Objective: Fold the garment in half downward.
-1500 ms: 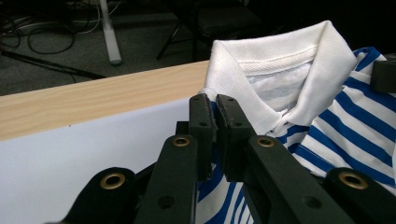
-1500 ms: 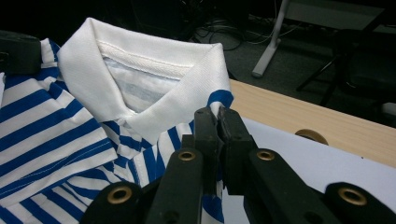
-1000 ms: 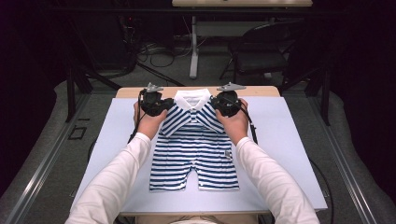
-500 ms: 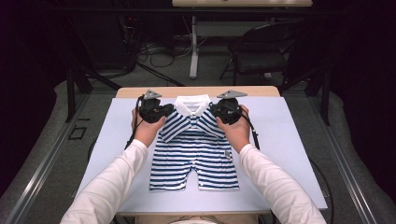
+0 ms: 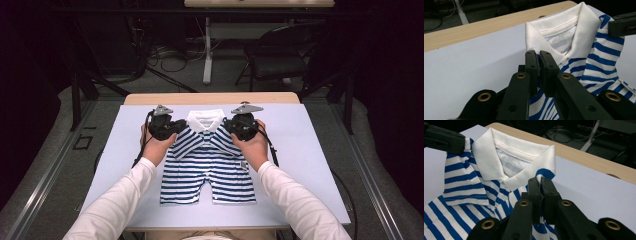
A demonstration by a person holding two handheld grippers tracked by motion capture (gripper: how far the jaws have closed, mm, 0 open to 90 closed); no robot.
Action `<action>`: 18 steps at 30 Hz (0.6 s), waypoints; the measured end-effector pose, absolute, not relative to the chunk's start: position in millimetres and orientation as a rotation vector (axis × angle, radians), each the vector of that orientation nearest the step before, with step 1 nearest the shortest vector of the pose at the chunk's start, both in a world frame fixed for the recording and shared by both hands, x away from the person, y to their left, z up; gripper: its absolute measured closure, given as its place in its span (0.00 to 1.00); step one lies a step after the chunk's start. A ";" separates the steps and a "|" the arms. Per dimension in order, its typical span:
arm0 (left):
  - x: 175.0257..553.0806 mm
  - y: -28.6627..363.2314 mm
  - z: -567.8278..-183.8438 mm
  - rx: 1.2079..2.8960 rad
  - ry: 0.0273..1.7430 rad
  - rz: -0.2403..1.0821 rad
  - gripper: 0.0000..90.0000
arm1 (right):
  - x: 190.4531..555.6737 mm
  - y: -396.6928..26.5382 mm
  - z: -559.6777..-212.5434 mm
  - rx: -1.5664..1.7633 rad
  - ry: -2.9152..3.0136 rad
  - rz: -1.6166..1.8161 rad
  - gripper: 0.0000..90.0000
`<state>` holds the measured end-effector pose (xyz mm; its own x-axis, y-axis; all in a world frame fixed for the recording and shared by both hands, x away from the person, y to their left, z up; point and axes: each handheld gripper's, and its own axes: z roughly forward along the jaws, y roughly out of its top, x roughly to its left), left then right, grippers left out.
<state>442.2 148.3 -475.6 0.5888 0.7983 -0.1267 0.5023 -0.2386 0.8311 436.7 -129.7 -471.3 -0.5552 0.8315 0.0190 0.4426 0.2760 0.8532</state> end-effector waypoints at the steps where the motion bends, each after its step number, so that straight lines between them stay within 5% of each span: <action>1: 441.7 148.5 -476.6 1.908 1.047 0.403 0.95 | 436.0 -129.4 -472.5 1.148 2.120 1.202 0.97; 18: 435.9 144.2 -487.4 1.917 1.030 0.391 0.95 | 428.3 -132.2 -486.5 1.158 2.138 1.209 0.97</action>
